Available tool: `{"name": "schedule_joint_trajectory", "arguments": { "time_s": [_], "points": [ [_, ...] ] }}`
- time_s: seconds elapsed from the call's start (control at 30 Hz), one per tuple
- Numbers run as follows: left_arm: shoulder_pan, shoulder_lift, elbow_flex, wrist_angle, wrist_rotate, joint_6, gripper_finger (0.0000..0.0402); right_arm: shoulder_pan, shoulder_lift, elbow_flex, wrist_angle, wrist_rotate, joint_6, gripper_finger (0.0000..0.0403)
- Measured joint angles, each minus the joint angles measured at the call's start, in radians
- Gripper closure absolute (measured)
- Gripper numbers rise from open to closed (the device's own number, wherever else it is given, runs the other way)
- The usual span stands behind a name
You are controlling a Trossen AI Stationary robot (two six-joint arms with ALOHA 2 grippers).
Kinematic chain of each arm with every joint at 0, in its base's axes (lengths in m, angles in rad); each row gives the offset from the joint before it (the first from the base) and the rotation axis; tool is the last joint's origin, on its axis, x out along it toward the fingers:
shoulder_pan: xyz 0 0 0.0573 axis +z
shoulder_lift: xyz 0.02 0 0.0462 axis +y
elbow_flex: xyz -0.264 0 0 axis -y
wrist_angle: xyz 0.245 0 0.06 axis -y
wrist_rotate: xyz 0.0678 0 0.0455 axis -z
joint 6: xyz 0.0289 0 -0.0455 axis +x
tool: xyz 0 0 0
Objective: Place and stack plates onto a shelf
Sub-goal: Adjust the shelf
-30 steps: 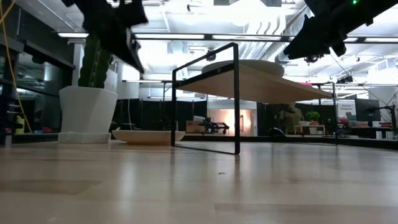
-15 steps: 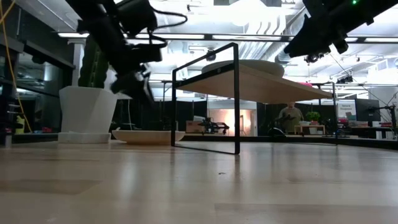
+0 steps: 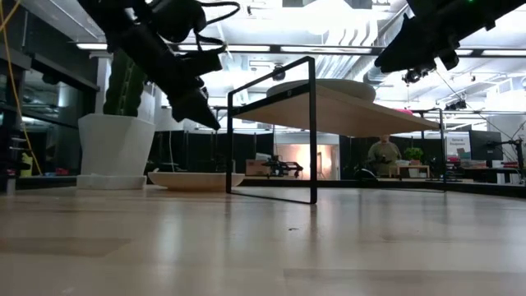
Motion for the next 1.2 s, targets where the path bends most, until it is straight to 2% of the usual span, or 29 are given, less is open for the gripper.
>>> {"name": "schedule_joint_trajectory", "arguments": {
  "time_s": [0.17,0.37,0.83,1.2],
  "points": [
    [0.0,0.0,-0.058,0.133,0.002,-0.047,0.0401,0.005,0.0,0.0,0.027,0.026,-0.006,0.0284],
    [-0.013,0.0,-0.058,0.152,0.017,-0.1,0.0401,0.005,0.0,0.0,0.057,0.029,-0.027,0.0284],
    [-0.027,0.0,-0.058,0.232,-0.025,-0.137,0.0401,0.004,0.0,0.0,0.057,0.037,-0.027,0.0284],
    [-0.027,0.0,-0.058,0.31,0.044,-0.178,0.0401,0.004,0.0,0.0,0.057,0.038,-0.027,0.0284]
  ]
}}
